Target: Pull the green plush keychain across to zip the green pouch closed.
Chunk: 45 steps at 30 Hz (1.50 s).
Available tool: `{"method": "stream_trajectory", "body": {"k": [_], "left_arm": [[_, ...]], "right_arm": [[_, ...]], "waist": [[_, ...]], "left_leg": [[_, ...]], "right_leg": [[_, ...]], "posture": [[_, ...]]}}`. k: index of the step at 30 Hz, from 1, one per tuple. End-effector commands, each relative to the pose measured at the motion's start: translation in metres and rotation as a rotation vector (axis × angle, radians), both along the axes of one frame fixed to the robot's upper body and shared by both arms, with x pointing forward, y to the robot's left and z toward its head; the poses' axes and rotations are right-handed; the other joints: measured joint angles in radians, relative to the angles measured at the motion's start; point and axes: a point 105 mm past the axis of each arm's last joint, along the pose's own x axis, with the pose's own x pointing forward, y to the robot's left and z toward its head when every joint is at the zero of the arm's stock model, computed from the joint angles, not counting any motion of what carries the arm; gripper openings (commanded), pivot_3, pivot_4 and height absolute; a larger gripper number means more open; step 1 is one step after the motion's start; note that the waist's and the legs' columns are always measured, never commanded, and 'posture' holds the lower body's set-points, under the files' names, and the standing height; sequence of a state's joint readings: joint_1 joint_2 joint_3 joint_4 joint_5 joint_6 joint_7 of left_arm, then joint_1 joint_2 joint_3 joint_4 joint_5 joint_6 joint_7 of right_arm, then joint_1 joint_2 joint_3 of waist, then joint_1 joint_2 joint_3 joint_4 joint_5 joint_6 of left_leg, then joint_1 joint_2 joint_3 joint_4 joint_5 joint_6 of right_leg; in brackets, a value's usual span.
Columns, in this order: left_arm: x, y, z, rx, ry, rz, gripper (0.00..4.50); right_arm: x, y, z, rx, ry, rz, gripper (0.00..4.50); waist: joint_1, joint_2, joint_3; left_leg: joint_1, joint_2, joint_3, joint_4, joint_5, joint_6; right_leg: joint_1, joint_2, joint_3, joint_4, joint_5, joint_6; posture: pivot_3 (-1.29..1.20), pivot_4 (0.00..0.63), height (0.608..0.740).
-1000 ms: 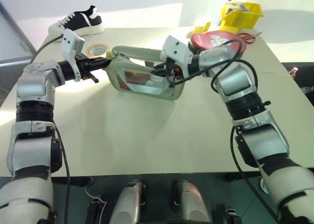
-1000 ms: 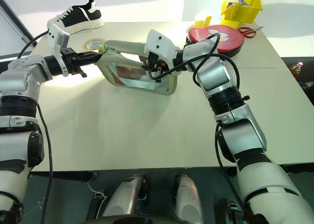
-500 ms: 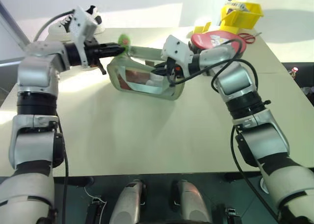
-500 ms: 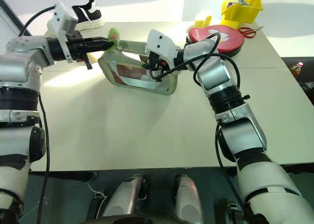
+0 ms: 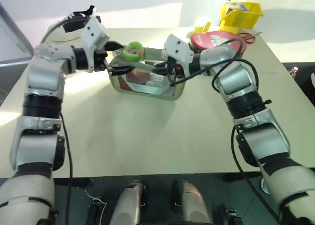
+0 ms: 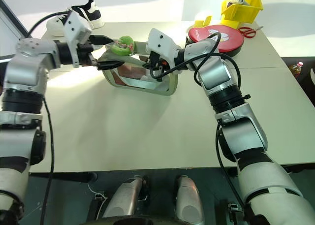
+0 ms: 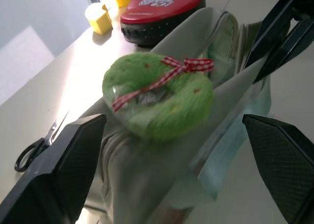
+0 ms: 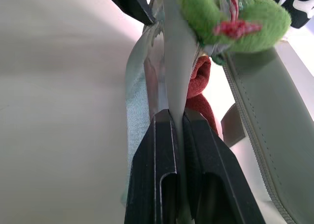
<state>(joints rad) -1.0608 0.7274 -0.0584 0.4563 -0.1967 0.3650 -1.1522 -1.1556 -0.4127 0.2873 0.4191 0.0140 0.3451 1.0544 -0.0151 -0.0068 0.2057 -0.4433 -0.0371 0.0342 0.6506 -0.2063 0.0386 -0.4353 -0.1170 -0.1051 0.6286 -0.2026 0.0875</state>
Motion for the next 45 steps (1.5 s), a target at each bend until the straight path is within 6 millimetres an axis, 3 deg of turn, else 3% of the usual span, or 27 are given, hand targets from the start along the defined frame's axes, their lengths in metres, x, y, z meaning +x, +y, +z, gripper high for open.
{"method": "stream_trajectory", "body": {"k": [1, 5, 12, 15, 22, 26, 31, 35, 39, 42, 45], "left_arm": [[-0.009, 0.022, 0.025, 0.028, -0.065, 0.023, 4.46], [0.001, 0.042, 0.004, 0.054, -0.055, 0.116, 4.46], [0.013, 0.022, -0.029, 0.023, -0.016, 0.093, 4.46], [0.016, 0.02, -0.025, -0.009, -0.028, 0.105, 3.62], [0.008, 0.018, -0.017, -0.015, -0.033, 0.06, 0.07], [0.0, 0.015, -0.013, -0.049, -0.004, 0.03, 0.03], [-0.003, 0.014, -0.026, 0.008, 0.006, 0.038, 0.03], [-0.003, 0.014, -0.03, 0.022, 0.002, 0.047, 0.0], [-0.002, 0.017, -0.031, 0.025, -0.001, 0.062, 0.0], [-0.003, 0.018, -0.031, 0.026, -0.002, 0.063, 0.0], [-0.004, 0.018, -0.029, 0.026, -0.006, 0.061, 0.0]], "right_arm": [[-0.002, -0.003, 0.023, 0.032, -0.066, 0.0, 0.0], [-0.003, -0.003, 0.024, 0.025, -0.068, 0.002, 0.0], [-0.006, 0.001, 0.025, 0.021, -0.068, 0.019, 0.0], [-0.006, 0.001, 0.025, 0.019, -0.067, 0.018, 0.0], [-0.005, -0.003, 0.024, 0.019, -0.067, 0.0, 0.0], [-0.005, -0.004, 0.025, 0.026, -0.069, -0.005, 0.0], [-0.003, -0.005, 0.03, 0.04, -0.076, -0.015, 0.0], [-0.004, -0.004, 0.033, 0.031, -0.087, 0.001, 1.39], [-0.006, 0.0, 0.06, 0.061, -0.135, 0.013, 3.37], [-0.017, 0.012, 0.082, 0.119, -0.141, 0.064, 3.37], [-0.029, 0.032, 0.084, 0.146, -0.131, 0.128, 3.37]], "waist": [[0.0, 0.0, 0.0], [0.005, 0.0, 0.0], [0.002, 0.0, 0.0], [0.001, 0.0, 0.0], [0.002, 0.0, 0.0], [0.001, 0.0, 0.0], [0.001, 0.0, 0.0], [0.002, 0.0, 0.0], [0.001, 0.0, 0.0], [0.001, 0.0, 0.0], [0.001, 0.0, 0.0]], "left_leg": [[0.0, 0.0, 0.0, 0.0, 0.0, 0.0], [0.0, 0.0, 0.0, 0.0, 0.0, 0.0], [0.0, 0.0, 0.0, 0.001, 0.0, 0.0], [0.0, 0.0, 0.0, 0.0, 0.0, 0.0], [0.0, 0.0, 0.0, 0.0, 0.0, 0.0], [0.0, 0.0, 0.0, 0.0, 0.0, 0.0], [0.0, 0.0, 0.0, 0.0, 0.0, 0.0], [0.0, 0.0, 0.0, 0.0, 0.0, 0.0], [0.0, 0.0, 0.0, 0.0, 0.0, 0.0], [0.0, 0.0, 0.0, 0.0, 0.0, 0.0], [0.0, 0.0, 0.0, 0.0, 0.0, 0.0]], "right_leg": [[0.0, 0.0, 0.0, 0.0, 0.0, 0.0], [0.0, 0.0, 0.0, 0.0, 0.0, 0.0], [0.0, 0.0, 0.0, 0.0, 0.0, 0.0], [0.0, 0.0, 0.0, 0.0, 0.0, 0.0], [0.0, 0.0, 0.0, 0.0, 0.0, 0.0], [0.0, 0.0, 0.0, 0.0, 0.0, 0.0], [0.0, 0.0, 0.0, 0.0, 0.0, 0.0], [0.0, 0.0, 0.0, 0.0, 0.0, 0.0], [0.0, 0.0, 0.0, 0.0, 0.0, 0.0], [-0.001, 0.0, 0.0, 0.0, 0.0, 0.0], [0.0, 0.0, 0.0, 0.0, 0.0, 0.0]], "posture": [[0.0, 0.15, 0.74], [0.0, 0.15, 0.74], [0.0, 0.15, 0.74], [0.0, 0.15, 0.74], [0.0, 0.15, 0.74], [0.0, 0.15, 0.74], [0.0, 0.15, 0.74], [0.0, 0.15, 0.74], [0.0, 0.15, 0.74], [0.0, 0.15, 0.74], [0.0, 0.15, 0.74]]}}
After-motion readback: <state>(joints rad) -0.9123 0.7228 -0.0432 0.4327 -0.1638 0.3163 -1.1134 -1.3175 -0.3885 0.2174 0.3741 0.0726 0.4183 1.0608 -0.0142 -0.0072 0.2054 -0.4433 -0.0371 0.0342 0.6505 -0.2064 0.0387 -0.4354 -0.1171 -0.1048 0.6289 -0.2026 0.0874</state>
